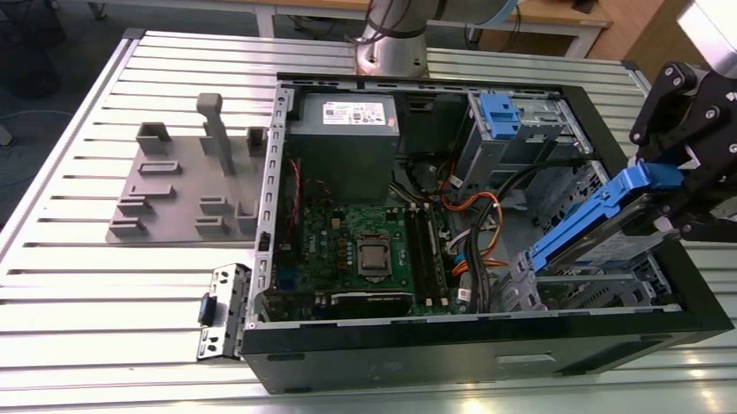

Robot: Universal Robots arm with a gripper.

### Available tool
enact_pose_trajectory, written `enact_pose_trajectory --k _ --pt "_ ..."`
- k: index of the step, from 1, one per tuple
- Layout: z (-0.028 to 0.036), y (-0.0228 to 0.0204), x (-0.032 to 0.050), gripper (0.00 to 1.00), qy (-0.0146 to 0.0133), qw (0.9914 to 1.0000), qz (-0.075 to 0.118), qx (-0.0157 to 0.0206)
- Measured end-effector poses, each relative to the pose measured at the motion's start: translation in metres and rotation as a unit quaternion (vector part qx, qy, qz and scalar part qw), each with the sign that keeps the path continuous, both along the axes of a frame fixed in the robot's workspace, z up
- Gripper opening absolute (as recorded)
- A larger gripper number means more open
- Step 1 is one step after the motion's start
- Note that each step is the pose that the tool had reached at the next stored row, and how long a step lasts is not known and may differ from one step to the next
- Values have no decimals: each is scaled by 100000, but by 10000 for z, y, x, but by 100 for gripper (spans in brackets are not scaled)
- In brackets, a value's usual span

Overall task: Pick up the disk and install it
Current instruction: 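Insert the disk into the insertion slot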

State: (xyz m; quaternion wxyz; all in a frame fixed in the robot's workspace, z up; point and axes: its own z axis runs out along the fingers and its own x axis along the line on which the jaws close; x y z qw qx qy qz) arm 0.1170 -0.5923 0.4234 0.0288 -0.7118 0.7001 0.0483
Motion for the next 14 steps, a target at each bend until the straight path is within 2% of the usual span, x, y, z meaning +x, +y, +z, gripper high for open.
enact_pose_trajectory --k 14 --pt "-253 0 0 36 71 100000 -1 4"
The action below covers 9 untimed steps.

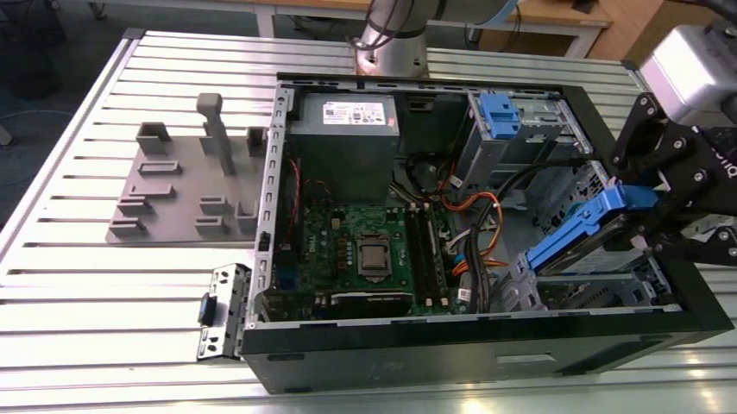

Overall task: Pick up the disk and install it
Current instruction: 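Insert the disk into the insertion slot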

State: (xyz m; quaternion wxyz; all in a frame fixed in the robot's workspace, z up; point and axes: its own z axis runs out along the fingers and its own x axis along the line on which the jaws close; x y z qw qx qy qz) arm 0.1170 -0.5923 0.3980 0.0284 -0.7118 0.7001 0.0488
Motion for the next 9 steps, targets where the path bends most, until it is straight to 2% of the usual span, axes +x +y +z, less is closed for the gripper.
enact_pose_trajectory --k 5,9 --pt "-79 0 0 36 1 100000 -1 1" --pt "-99 0 0 36 1 100000 1 -9"
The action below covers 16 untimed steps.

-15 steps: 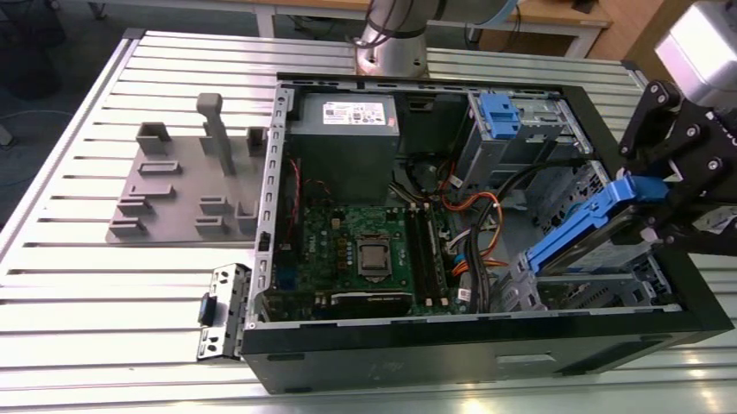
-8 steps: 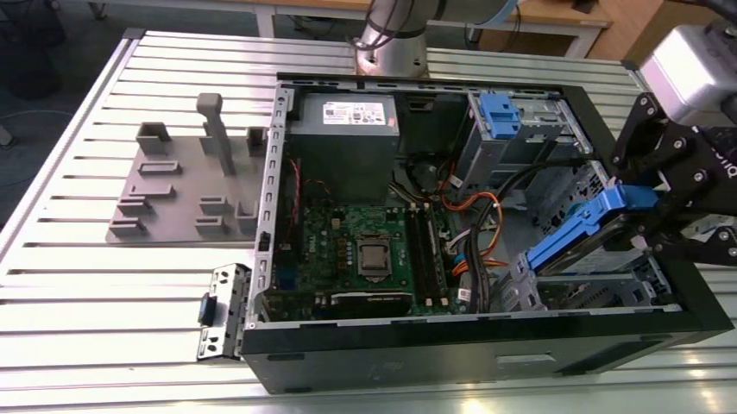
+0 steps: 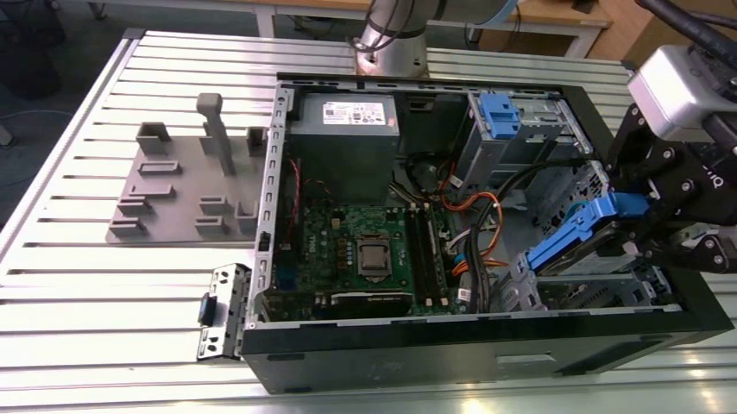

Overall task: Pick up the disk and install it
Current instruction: 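Insert the disk into the insertion slot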

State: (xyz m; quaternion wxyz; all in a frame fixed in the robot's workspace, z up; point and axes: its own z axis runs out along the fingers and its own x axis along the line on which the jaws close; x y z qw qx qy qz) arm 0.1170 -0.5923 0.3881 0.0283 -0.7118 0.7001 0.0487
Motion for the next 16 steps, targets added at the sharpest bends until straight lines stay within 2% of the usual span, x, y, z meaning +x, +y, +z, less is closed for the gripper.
enact_pose_trajectory --k 9,10,16 --pt "-1 0 0 37 -2 100000 0 4" --pt "-1 0 0 44 1 100000 -1 2" --pt "-2 0 0 44 0 100000 -4 4"
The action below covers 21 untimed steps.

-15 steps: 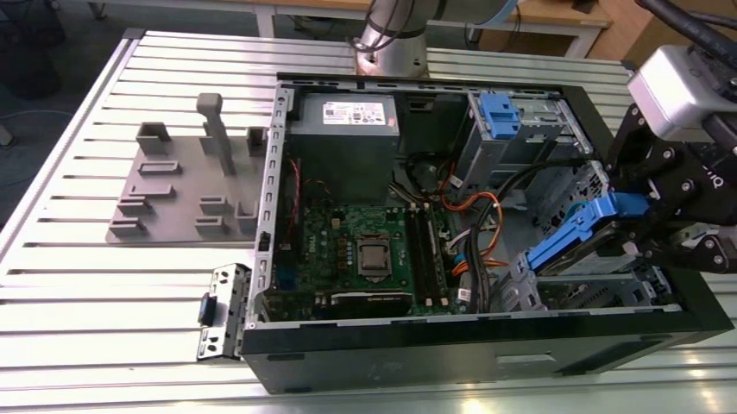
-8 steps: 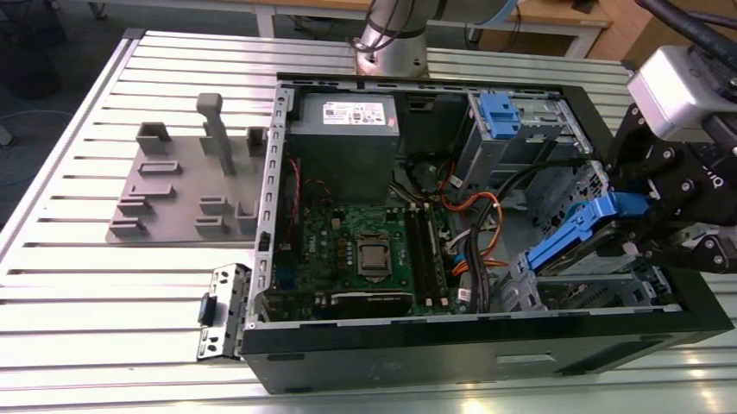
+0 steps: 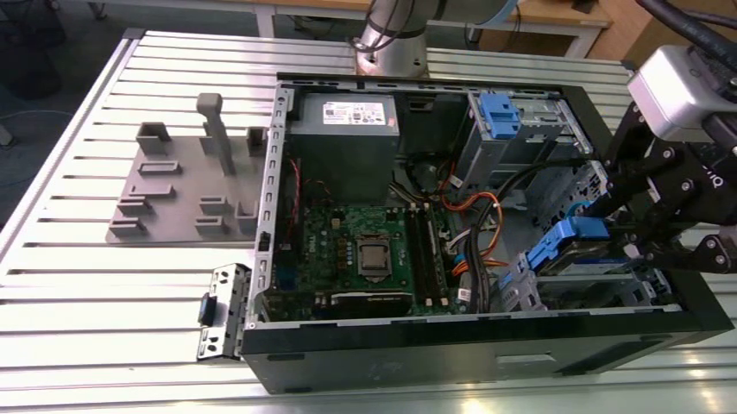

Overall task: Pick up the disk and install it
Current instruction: 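Insert the disk into the insertion slot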

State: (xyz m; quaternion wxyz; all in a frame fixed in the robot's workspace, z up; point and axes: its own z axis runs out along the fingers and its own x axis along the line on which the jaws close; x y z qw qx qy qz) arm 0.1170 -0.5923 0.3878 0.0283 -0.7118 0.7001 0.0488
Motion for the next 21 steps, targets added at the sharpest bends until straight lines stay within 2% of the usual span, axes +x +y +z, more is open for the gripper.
enact_pose_trajectory --k 5,7,9,12,15,17,18,20,21 --pt "16 0 0 44 -1 100000 1 6" --pt "102 0 0 44 -1 100000 2 -3" --pt "134 0 0 44 1 100000 2 6" --pt "130 0 0 44 0 99999 3 326" --pt "118 0 0 42 5 100000 0 311" --pt "95 0 0 30 15 99999 2 340" --pt "80 0 0 30 23 99999 1 371" --pt "48 0 0 18 36 99999 2 378" --pt "28 0 0 18 50 99999 1 380"
